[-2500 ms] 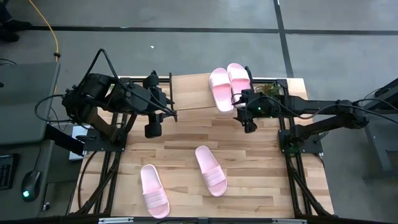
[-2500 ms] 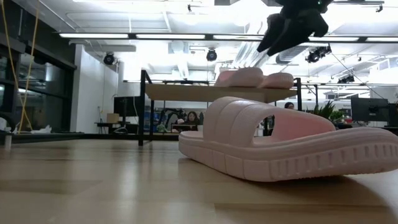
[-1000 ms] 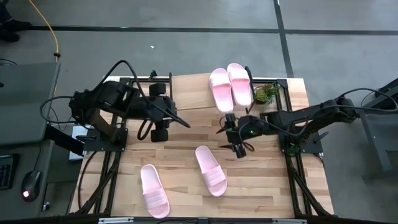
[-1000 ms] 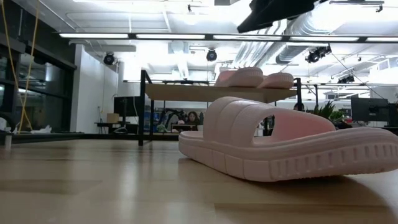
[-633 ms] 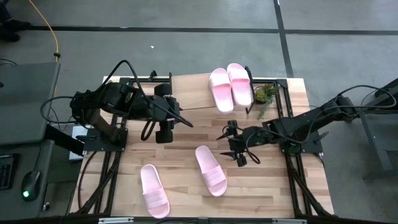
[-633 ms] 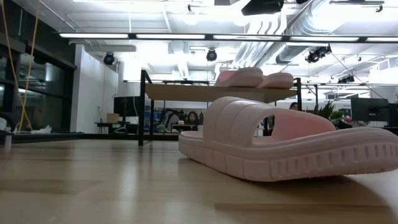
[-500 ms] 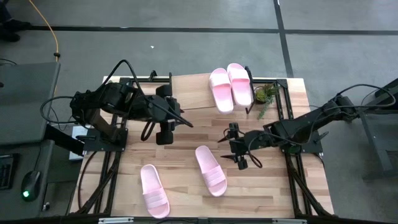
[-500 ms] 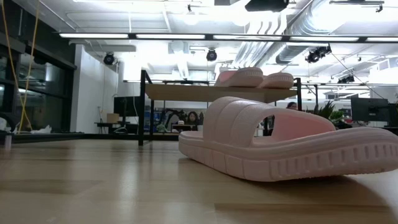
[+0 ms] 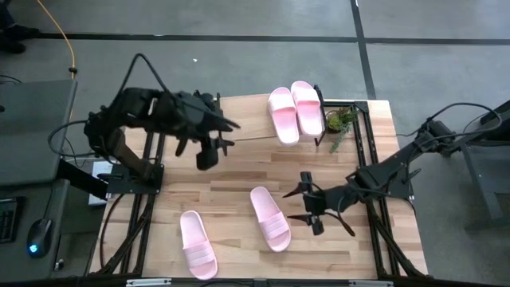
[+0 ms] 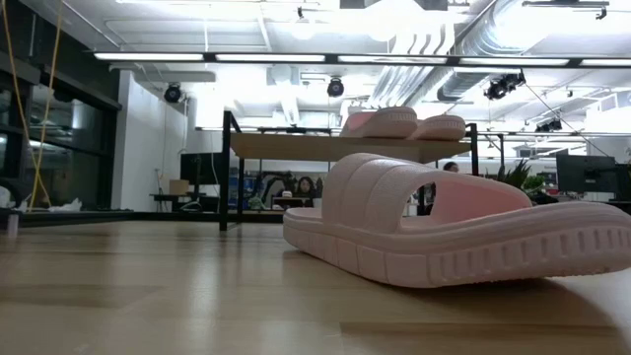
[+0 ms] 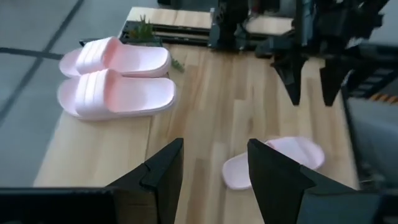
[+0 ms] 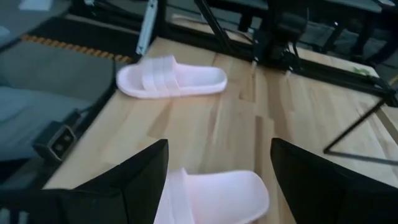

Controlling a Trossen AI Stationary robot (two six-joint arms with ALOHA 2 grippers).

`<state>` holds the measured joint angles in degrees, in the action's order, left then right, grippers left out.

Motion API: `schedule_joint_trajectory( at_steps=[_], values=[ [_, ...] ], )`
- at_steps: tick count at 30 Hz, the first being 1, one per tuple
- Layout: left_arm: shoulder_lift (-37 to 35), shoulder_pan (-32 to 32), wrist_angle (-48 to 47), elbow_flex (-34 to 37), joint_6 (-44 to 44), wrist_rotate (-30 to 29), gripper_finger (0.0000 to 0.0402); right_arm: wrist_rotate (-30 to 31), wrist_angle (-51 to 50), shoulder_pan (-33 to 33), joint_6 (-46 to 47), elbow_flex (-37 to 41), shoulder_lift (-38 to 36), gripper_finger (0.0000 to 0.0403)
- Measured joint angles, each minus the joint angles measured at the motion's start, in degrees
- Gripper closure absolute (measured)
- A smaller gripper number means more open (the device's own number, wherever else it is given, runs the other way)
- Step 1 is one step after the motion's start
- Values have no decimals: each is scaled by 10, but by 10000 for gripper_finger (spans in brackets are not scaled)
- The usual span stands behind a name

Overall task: Pick and place slides into the shelf
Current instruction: Put the pink slipper on the shelf

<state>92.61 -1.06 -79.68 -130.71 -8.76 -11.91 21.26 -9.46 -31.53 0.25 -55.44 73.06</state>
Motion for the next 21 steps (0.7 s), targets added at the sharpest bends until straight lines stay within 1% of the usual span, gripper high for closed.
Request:
schedule_joint_trajectory(
  at_steps=[4,8,12,16,19,21],
  values=[
    [-5,-25,-2,0,-21,69,241,0,8,-10,19,0,0,130],
    [-5,-27,-9,17,-22,105,241,9,7,-15,30,0,1,130],
    [-4,-26,-10,65,-25,148,241,19,4,-16,39,0,1,130],
    [-4,-16,-11,124,-33,166,241,19,0,-16,39,0,1,130],
    [-4,-8,-7,171,-32,196,241,19,-4,-16,39,0,1,130],
    [-4,0,-1,201,-33,202,241,19,-6,-16,38,0,1,130]
  ],
)
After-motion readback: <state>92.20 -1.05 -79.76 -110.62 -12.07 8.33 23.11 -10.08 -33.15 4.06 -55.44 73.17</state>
